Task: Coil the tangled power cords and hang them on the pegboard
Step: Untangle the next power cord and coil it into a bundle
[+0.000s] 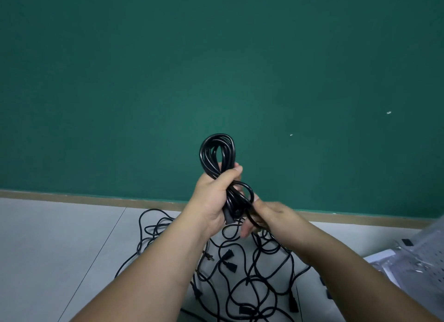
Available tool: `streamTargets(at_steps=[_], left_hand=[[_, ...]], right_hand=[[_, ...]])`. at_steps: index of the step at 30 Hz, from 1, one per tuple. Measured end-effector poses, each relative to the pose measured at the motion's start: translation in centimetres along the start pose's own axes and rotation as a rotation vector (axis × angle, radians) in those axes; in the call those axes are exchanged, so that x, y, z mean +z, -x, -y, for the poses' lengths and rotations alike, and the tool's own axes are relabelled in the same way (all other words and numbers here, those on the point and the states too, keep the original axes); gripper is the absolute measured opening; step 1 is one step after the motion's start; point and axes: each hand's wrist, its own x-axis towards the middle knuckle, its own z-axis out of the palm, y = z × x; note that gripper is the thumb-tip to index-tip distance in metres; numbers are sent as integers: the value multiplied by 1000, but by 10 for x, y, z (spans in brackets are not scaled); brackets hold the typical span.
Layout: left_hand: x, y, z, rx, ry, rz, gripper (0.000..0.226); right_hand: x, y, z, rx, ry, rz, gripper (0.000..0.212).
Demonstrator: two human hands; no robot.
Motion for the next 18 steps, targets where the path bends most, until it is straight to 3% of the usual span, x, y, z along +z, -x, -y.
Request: streamTargets(at_steps=[3,6,9,13,18], left_hand=[[-10,-7,-10,99,-20,-130,11],[-25,-15,-29,222,-219,-335,12],[-46,-20,-46,397,-450,-439,17],[-57,-15,-45,305,-721,-174,19],[-34,-3,-20,71,-678,151,23]], right_hand=[[-6,1,1,-29,238,7,49],[-25,3,-9,-15,475,71,33],[-46,7,-12,-58,421,13,22],[-52,13,13,-290,-26,-222,14],[-35,12,32,-491,-14,-434,10]])
